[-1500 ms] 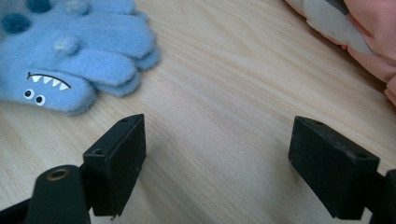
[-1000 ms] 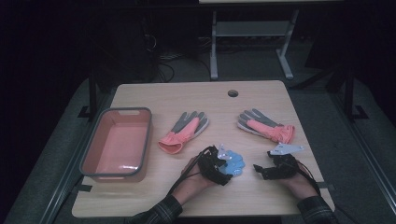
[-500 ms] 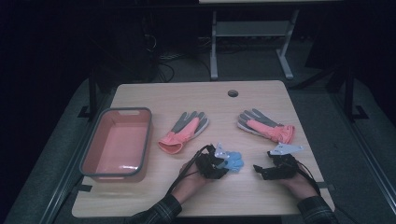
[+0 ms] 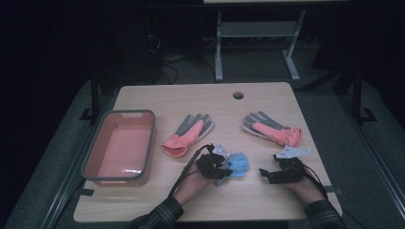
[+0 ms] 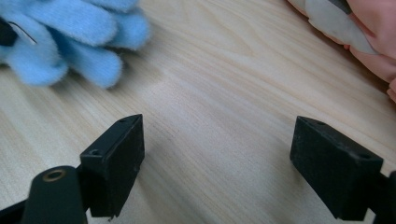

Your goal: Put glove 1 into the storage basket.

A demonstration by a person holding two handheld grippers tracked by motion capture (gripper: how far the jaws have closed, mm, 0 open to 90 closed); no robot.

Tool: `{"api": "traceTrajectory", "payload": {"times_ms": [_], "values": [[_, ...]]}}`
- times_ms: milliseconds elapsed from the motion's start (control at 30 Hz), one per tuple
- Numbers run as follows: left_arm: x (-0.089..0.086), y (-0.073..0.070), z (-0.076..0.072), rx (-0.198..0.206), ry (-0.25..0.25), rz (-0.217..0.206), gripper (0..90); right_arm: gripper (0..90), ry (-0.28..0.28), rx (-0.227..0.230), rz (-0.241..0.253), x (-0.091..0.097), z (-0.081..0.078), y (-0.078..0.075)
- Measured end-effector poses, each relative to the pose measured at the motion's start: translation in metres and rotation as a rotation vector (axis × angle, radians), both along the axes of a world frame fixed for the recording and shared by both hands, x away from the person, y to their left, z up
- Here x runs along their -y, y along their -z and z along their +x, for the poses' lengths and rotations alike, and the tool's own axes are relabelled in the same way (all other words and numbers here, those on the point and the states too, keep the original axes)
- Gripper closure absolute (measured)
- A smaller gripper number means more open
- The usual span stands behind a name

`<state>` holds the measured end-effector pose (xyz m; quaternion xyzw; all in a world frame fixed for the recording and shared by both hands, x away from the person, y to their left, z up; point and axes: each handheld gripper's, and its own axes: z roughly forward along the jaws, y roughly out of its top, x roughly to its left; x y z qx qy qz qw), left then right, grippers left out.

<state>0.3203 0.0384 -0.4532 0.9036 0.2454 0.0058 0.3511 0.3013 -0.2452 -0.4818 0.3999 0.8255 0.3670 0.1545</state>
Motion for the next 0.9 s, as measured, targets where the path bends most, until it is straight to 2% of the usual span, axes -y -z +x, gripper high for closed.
{"api": "traceTrajectory", "payload": {"times_ms": [300, 500, 833, 900], "values": [[-0.007, -0.014, 0.001, -0.006, 0.001, -0.02, 77.6, 17.7, 0.0, 0.0, 0.0, 0.0, 0.0, 0.0], [-0.024, -0.033, 0.006, 0.001, -0.032, -0.054, 77.6, 17.7, 0.0, 0.001, 0.0, 0.0, 0.0, 0.0], [-0.048, -0.051, 0.012, 0.009, -0.061, -0.063, 77.6, 17.7, 0.001, -0.001, 0.001, 0.0, 0.0, 0.0], [-0.057, -0.056, 0.013, 0.005, -0.089, -0.073, 77.6, 14.8, 0.001, 0.0, -0.003, 0.0, 0.0, 0.0]]}}
